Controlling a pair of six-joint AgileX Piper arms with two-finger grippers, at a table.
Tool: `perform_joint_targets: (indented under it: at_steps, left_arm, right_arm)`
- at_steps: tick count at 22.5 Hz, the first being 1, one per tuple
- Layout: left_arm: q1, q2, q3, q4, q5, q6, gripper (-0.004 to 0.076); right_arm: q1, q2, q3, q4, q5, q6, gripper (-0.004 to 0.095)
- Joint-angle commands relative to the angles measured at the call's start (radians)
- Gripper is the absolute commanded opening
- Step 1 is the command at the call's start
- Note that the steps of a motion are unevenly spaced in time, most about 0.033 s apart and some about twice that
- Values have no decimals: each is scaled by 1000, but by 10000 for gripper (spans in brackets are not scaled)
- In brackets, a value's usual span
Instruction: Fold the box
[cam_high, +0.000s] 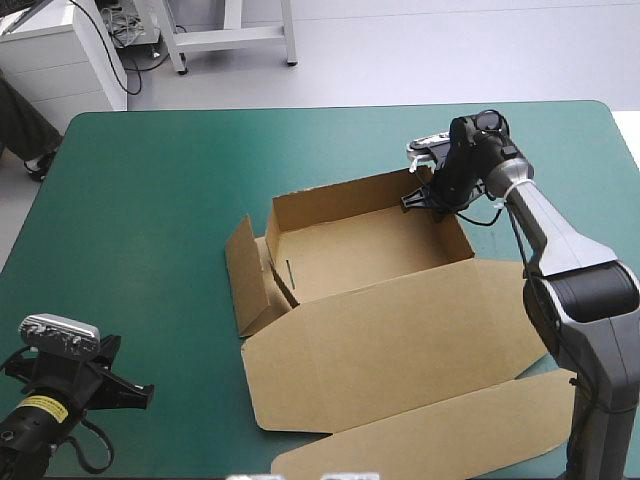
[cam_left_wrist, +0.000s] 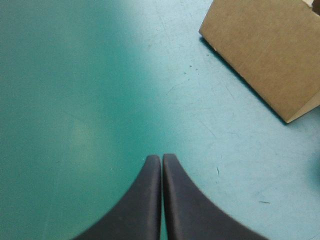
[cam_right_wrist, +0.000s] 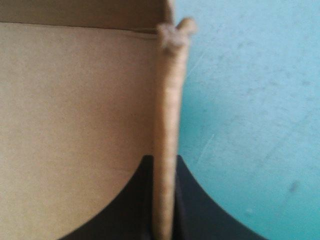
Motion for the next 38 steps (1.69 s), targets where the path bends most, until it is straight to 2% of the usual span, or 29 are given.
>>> perform_joint_targets:
  at_steps: [1, 3, 11, 13, 14, 15, 16, 17, 18, 19, 22, 27, 31, 38]
  left_arm:
    - [0, 5, -28, -3, -65, -8, -8]
    - [0, 5, -28, -3, -80, -8, -8]
    - [0, 7, -28, -47, -135, -3, -1]
    - [0, 7, -28, -47, -135, -3, 64]
    - [0, 7, -28, -47, -135, -3, 159]
    - [0, 7, -28, -47, -135, -3, 204]
    - [0, 7, -28, -48, -129, -3, 321]
    - [0, 7, -28, -56, -129, -3, 368]
    - [0, 7, -28, -56, -127, -3, 461]
    - [0, 7, -28, -56, -127, -3, 501]
    - [0, 7, -28, -56, -127, -3, 507]
    - [0, 7, -28, -184, -149, 5, 505]
    - [0, 16, -47, -184, -149, 80, 505]
    - [0, 178, -162, -176, -186, 12, 474]
  right_arm:
    - [-6, -142, -25, -28, 22, -3, -20]
    - [-6, -211, -25, -71, 22, -4, -20]
    - [-31, -471, -25, -94, 22, 19, -20]
    - [-31, -501, -25, -99, 22, 19, -20]
    - [-31, -512, -25, -99, 22, 19, -20]
    - [-31, -514, -25, -97, 22, 19, -20]
    - [-31, -513, -25, -90, 22, 19, -20]
    - [-31, -513, -25, -87, 22, 19, -20]
    - [-31, -513, -25, -66, 22, 19, -20]
    - [-31, -513, -25, -53, 22, 19, -20]
    - [-31, -513, -25, -44, 22, 19, -20]
    - [-31, -516, -25, -39, 22, 15, -20]
    - [-31, -516, -25, -39, 22, 15, -20]
    - [-31, -516, -25, -39, 22, 13, -20]
